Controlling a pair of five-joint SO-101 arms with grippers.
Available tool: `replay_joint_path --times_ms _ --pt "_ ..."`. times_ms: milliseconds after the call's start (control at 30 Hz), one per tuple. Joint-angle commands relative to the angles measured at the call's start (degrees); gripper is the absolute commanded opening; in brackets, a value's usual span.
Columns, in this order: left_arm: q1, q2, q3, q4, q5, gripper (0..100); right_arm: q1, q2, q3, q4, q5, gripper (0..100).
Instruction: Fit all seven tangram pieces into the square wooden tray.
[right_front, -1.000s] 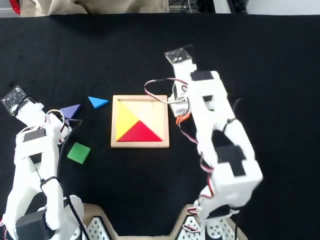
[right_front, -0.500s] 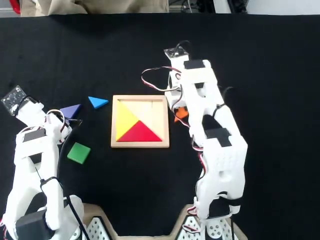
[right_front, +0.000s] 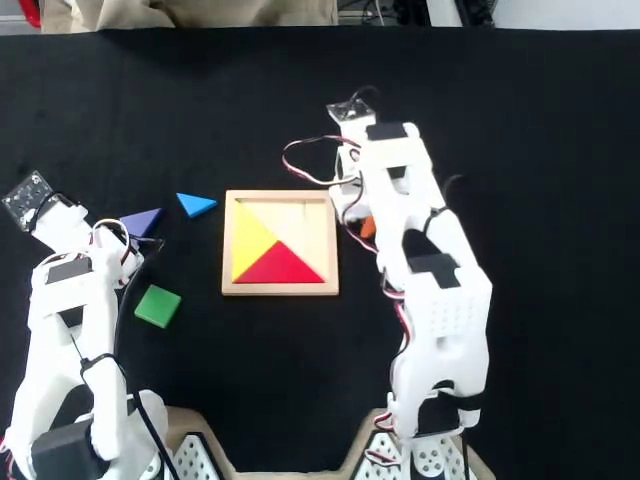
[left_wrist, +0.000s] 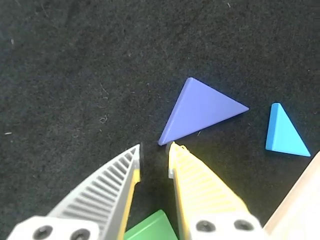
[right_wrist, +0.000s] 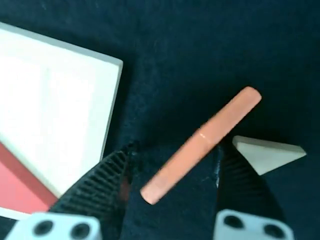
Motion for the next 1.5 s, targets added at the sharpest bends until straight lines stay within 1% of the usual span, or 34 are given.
replay_joint_path --times_ms 0,167,267,367,433,533,633,767,867,1033,1133,1200,1333,1467 --pt "0.66 -1.76 -0.48 -1.14 -0.70 11 0.09 2.24 -2.42 -0.18 -0.18 24.0" --pt "0.66 -1.76 -0.48 -1.14 -0.70 11 0.18 4.79 -6.29 2.20 -0.09 22.6" --pt "0.66 -1.76 -0.48 -1.14 -0.70 11 0.79 4.53 -8.84 2.73 -0.09 15.5" --pt "0.66 -1.76 -0.48 -1.14 -0.70 11 1.85 4.70 -10.86 2.37 0.09 11.5" --pt "0.66 -1.76 -0.48 -1.14 -0.70 11 2.29 4.88 -11.21 2.37 2.46 8.4" --pt "0.66 -1.76 -0.48 -1.14 -0.70 11 2.29 4.79 -11.21 2.73 5.01 0.8" --pt "1.54 -1.76 -0.40 -1.14 -0.79 11 2.37 3.65 -11.74 4.13 5.10 1.1" --pt "1.80 -1.76 -0.31 -1.14 -2.46 11 3.34 -1.98 -10.42 6.33 5.19 1.1" --pt "1.80 -1.76 -0.31 -1.14 -2.55 11 3.08 -8.31 -7.60 7.82 7.30 1.1" --pt "1.80 -1.76 -0.31 -1.14 -2.64 11 4.40 -22.20 0.22 6.59 10.11 1.1" --pt "1.80 -1.76 -0.31 -1.14 -2.64 11 5.27 -28.26 5.93 5.63 15.03 1.1" --pt "1.80 -1.76 -0.31 -1.14 -2.64 11 5.36 -29.67 10.86 4.57 18.02 1.1" --pt "1.80 -1.76 -0.31 -1.14 -2.64 11 4.66 -28.35 20.53 -1.93 18.20 1.1" --pt "1.80 -1.76 -0.22 -1.14 -2.73 11 6.07 -26.33 27.12 -7.30 14.77 1.1"
